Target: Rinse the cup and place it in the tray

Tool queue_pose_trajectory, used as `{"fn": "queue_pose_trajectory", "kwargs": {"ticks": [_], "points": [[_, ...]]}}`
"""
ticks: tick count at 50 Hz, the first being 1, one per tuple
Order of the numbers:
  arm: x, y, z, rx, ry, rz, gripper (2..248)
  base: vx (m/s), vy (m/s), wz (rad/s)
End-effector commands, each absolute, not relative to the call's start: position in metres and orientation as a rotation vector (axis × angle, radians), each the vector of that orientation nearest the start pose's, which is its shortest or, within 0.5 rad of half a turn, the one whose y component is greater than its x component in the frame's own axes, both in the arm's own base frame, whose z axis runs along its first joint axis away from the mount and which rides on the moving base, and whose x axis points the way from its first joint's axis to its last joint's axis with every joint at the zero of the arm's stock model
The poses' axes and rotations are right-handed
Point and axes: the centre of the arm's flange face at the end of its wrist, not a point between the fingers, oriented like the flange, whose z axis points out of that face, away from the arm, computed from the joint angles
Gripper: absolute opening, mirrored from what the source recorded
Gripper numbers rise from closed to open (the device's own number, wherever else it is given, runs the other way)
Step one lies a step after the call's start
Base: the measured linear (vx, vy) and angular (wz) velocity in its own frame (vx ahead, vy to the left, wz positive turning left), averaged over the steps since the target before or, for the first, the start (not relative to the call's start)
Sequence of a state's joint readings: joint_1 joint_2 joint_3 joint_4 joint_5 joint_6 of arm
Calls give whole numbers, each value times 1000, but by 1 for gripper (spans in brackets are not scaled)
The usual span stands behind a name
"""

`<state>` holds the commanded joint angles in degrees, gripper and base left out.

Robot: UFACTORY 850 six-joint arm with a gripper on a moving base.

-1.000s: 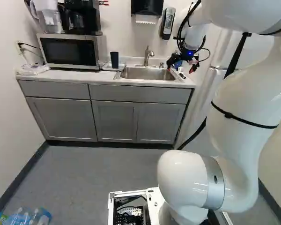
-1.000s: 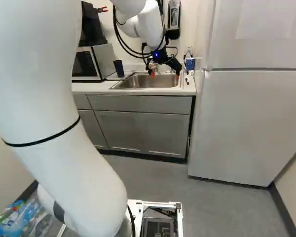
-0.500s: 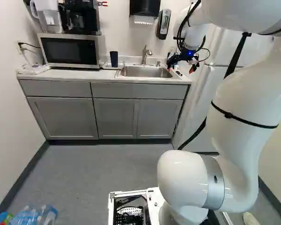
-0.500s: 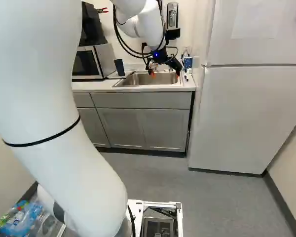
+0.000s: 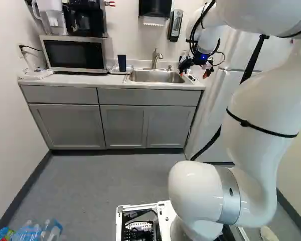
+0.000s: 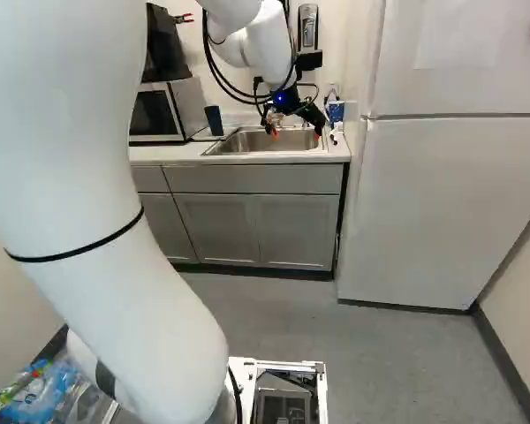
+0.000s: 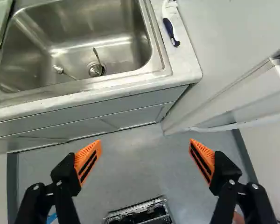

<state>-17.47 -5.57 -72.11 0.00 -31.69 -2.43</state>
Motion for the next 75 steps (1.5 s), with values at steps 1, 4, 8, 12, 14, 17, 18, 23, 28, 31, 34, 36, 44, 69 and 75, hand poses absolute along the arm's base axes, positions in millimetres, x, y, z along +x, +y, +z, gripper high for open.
{"fn": "queue_pose_trajectory", "kwargs": {"ticks": [1, 4, 8, 12, 14, 17, 18, 23, 28, 31, 34, 36, 44, 69, 75], "points": [[515, -162, 646, -3074, 406, -959, 247, 0, 0, 0], [515, -162, 646, -3074, 406, -959, 247, 0, 0, 0], [515, -162, 646, -3074, 406, -959, 247, 0, 0, 0], [515, -162, 646, -3073, 405, -961, 247, 0, 0, 0], [515, -161, 645, -3073, 404, -962, 247, 0, 0, 0], [514, -161, 644, -3072, 403, -965, 247, 0, 0, 0], [514, -161, 644, -3072, 402, -966, 247, 0, 0, 0], [514, -159, 642, -3070, 400, -972, 247, 0, 0, 0], [513, -158, 639, -3068, 396, -981, 247, 0, 0, 0], [513, -157, 638, -3066, 393, -986, 247, 0, 0, 0], [512, -155, 635, -3065, 390, -993, 247, 0, 0, 0], [512, -154, 634, -3063, 388, -998, 247, 0, 0, 0], [510, -150, 627, -3057, 378, -1020, 247, 0, 0, 0], [498, -130, 595, -3024, 333, -1121, 247, 0, 0, 0], [494, -123, 585, -3013, 319, -1151, 247, 0, 0, 0]]}}
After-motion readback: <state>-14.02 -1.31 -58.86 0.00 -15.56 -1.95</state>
